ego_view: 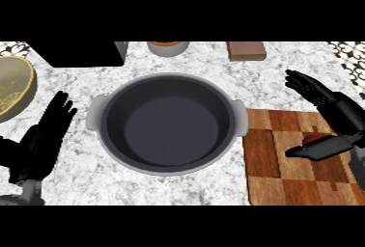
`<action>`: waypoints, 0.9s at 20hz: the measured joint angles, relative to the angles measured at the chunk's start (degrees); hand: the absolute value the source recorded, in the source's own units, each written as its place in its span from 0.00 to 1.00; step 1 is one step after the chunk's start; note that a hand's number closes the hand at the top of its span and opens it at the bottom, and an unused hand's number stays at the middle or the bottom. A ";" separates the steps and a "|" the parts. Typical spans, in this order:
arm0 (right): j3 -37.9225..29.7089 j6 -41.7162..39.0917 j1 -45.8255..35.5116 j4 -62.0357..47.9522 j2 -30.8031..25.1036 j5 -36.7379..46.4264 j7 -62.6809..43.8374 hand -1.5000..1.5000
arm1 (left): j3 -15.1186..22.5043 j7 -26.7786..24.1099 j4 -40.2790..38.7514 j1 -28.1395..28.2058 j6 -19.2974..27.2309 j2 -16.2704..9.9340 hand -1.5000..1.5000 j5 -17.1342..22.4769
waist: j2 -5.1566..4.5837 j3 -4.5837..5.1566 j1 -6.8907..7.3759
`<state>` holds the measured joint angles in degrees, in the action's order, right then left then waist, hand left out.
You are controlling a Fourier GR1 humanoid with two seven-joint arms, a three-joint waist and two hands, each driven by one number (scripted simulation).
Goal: Pick the tomato from the cutting board and place it in the pot
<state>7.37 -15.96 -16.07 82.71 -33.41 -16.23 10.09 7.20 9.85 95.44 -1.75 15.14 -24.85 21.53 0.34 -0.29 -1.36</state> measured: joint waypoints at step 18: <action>-13.96 -8.06 12.41 -6.66 -31.88 16.82 36.43 0.00 | 5.60 4.27 0.79 -5.96 3.05 5.57 0.50 -4.34 | -0.36 0.20 0.89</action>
<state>-6.59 -24.02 -3.66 76.04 -65.30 0.59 46.52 12.81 14.12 96.23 -7.71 18.19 -19.28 17.19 -0.02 -0.09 -0.47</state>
